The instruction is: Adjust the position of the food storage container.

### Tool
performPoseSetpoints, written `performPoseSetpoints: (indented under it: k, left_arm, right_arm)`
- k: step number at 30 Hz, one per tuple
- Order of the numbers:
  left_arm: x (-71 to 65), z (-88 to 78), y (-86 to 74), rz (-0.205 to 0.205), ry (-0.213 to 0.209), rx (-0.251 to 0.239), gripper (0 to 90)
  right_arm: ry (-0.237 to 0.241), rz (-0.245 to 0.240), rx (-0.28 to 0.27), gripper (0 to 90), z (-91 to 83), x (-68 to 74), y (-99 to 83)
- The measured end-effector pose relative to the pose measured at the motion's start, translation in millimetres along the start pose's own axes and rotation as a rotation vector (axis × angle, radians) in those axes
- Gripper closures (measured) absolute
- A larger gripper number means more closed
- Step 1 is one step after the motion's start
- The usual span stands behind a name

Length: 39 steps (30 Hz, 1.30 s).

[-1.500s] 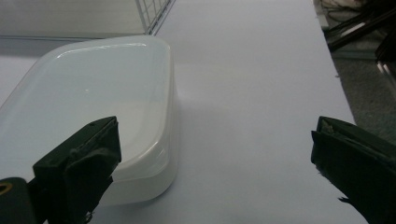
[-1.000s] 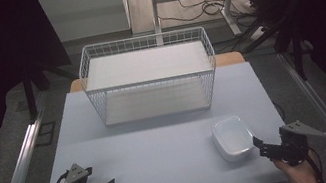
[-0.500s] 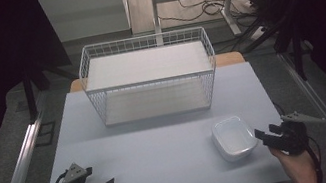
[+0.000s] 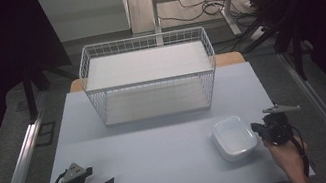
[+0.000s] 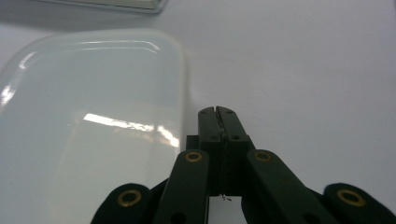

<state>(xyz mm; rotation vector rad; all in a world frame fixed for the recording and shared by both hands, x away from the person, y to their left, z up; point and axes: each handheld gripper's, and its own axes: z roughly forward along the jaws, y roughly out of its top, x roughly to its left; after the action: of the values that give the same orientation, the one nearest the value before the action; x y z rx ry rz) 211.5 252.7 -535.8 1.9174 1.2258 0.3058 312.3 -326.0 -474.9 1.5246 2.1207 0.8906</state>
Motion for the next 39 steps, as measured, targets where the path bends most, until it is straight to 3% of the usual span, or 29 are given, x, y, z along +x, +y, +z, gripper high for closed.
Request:
performPoseSetpoints:
  k: [7, 8, 15, 19, 20, 21, 22, 23, 24, 25, 29, 31, 37, 39]
  left_arm:
    - [4.0, -1.1, -1.0, -0.044, -0.013, -0.012, 5.1]
    - [4.0, -1.2, -1.0, -0.044, -0.014, -0.012, 5.2]
    - [2.4, -0.6, -0.3, -0.03, -0.015, -0.003, 5.2]
    - [1.8, -0.8, 0.4, -0.027, -0.018, -0.008, 5.6]
    - [1.8, -0.8, 0.4, -0.027, -0.018, -0.008, 5.7]
    - [0.3, -0.5, 1.3, -0.02, -0.015, -0.005, 5.8]
    - [0.3, -0.5, 1.3, -0.02, -0.015, -0.005, 6.0]
    - [-2.1, 0.6, 2.2, -0.004, 0.002, 0.013, 6.4]
    - [-2.1, 0.6, 2.2, -0.004, 0.002, 0.013, 6.4]
    - [-4.3, 2.7, 2.8, 0.006, 0.014, 0.029, 6.4]
    - [-7.0, 5.8, 4.6, 0.012, 0.008, 0.05, 6.1]
    - [-7.9, 6.5, 6.2, 0.005, -0.012, 0.045, 5.8]
    - [-9.0, 10.1, 12.1, -0.005, -0.03, 0.029, 9.0]
    - [-13.2, 19.3, 20.6, 0.014, -0.064, 0.024, 14.9]
  right_arm:
    - [0.037, -0.049, 0.015, 89.5, 12.0, 16.2, 9.7]
    - [0.052, -0.07, 0.017, 89.5, 17.0, 24.7, 13.2]
    - [0.099, -0.118, 0.024, 89.4, 32.2, 49.1, 24.4]
    - [0.148, -0.146, 0.028, 89.5, 46.1, 71.8, 34.5]
    - [0.148, -0.146, 0.028, 89.5, 46.1, 71.8, 34.5]
    - [0.174, -0.158, 0.03, 89.4, 51.5, 81.9, 37.9]
    - [0.174, -0.158, 0.03, 89.4, 51.5, 81.9, 37.9]
    - [0.202, -0.175, 0.031, 89.4, 57.0, 93.4, 40.6]
    - [0.202, -0.175, 0.031, 89.4, 57.0, 93.4, 40.6]
    - [0.233, -0.19, 0.036, 89.4, 62.1, 105.9, 42.8]
    - [0.286, -0.208, 0.047, 89.4, 70.3, 124.2, 44.2]
    - [0.322, -0.25, 0.041, 89.4, 72.9, 139.8, 44.5]
    - [0.277, -0.233, -0.013, 89.3, 48.9, 126.7, 42.3]
    - [0.268, -0.215, -0.023, 89.2, 32.1, 117.5, 31.4]
